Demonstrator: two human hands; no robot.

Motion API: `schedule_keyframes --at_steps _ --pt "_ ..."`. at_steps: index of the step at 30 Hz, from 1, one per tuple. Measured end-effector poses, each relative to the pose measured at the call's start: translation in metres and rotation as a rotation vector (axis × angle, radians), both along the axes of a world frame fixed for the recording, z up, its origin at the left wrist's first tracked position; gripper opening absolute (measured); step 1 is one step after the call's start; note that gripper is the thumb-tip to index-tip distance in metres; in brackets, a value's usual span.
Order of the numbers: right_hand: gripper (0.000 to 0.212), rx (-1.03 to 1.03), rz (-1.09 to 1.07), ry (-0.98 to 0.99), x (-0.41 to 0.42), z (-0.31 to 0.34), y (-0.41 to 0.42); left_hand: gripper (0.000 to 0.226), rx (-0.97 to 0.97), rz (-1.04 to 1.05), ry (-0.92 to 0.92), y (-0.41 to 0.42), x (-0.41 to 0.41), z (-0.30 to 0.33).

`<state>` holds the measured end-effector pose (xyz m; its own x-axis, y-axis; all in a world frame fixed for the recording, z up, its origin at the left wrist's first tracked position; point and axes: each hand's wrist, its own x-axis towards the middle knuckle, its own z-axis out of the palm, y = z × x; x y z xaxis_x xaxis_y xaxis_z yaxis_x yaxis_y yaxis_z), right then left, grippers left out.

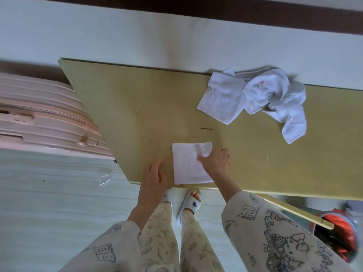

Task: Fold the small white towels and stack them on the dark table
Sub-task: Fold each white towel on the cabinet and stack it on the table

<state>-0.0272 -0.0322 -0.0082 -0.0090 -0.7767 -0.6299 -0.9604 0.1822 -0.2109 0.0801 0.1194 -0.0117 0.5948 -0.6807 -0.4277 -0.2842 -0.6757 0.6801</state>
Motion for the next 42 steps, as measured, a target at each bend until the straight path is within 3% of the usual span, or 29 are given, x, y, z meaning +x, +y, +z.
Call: schedule_keyframes --at_steps 8,12,15,20,23,29,34,42 --pt "0.034 -0.045 -0.026 -0.189 0.012 0.004 0.016 0.037 0.04 0.109 0.045 0.007 0.019 0.01" --pt "0.04 0.099 -0.228 -0.36 0.008 0.013 0.007 0.035 0.008 0.153 0.019 0.02 0.016 0.014" --pt "0.032 0.204 -0.165 -0.436 0.003 0.024 0.0 0.033 -0.023 0.202 0.008 0.027 0.007 0.025" --pt "0.013 0.22 0.186 -0.565 0.005 0.057 0.007 0.028 -0.069 0.292 0.012 0.045 -0.013 0.052" --pt "0.031 0.158 0.496 -0.58 0.019 0.085 0.025 0.026 -0.116 0.392 -0.003 0.067 -0.031 0.075" --pt "0.036 -0.002 1.105 -0.54 0.056 0.155 0.096 0.023 -0.166 0.653 -0.029 0.15 -0.065 0.116" --pt "0.039 -0.01 1.43 -0.655 0.084 0.203 0.209 0.022 -0.23 0.87 -0.176 0.256 -0.08 0.161" --pt "0.024 0.148 1.745 -0.852 0.066 0.253 0.468 0.024 -0.179 1.136 -0.429 0.495 -0.152 0.217"
